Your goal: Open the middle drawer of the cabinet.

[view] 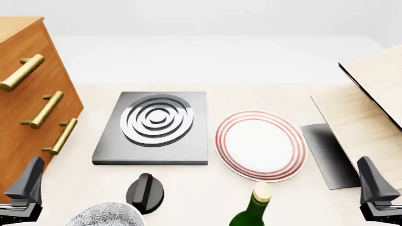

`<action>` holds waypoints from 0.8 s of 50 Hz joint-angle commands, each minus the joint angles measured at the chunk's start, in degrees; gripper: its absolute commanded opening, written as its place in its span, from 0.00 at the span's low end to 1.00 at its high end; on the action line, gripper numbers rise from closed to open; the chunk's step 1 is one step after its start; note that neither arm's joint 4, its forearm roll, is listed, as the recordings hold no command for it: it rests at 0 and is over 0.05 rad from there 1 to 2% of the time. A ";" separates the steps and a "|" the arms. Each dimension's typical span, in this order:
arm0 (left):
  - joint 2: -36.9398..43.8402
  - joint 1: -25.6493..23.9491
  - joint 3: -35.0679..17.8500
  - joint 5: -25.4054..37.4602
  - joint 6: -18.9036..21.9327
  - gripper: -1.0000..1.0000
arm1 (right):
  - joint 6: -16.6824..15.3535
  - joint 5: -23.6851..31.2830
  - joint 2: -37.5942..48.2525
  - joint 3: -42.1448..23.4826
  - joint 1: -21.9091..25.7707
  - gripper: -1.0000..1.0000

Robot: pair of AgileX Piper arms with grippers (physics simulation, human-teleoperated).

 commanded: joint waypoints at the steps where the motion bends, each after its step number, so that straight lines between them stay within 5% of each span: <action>1: 0.01 0.75 -0.04 -1.64 2.28 1.00 | -0.39 -0.49 0.23 -0.12 -0.79 1.00; 5: 0.28 2.07 -0.05 0.06 -1.84 1.00 | -0.34 -0.52 0.29 -0.09 -0.80 1.00; 11: 0.00 -1.60 -1.00 -1.01 -1.26 1.00 | -0.37 -0.64 0.34 -0.05 -0.80 1.00; 12: 5.95 -3.12 -1.07 -15.73 0.74 1.00 | -0.33 -0.53 0.19 0.01 -1.03 1.00; 13: 0.01 -2.57 -0.92 -0.14 0.33 1.00 | -0.28 -0.65 0.44 -0.04 -0.81 1.00; 40: 0.16 -3.86 -1.79 0.36 3.78 1.00 | -0.29 -0.70 0.48 -0.04 -0.82 1.00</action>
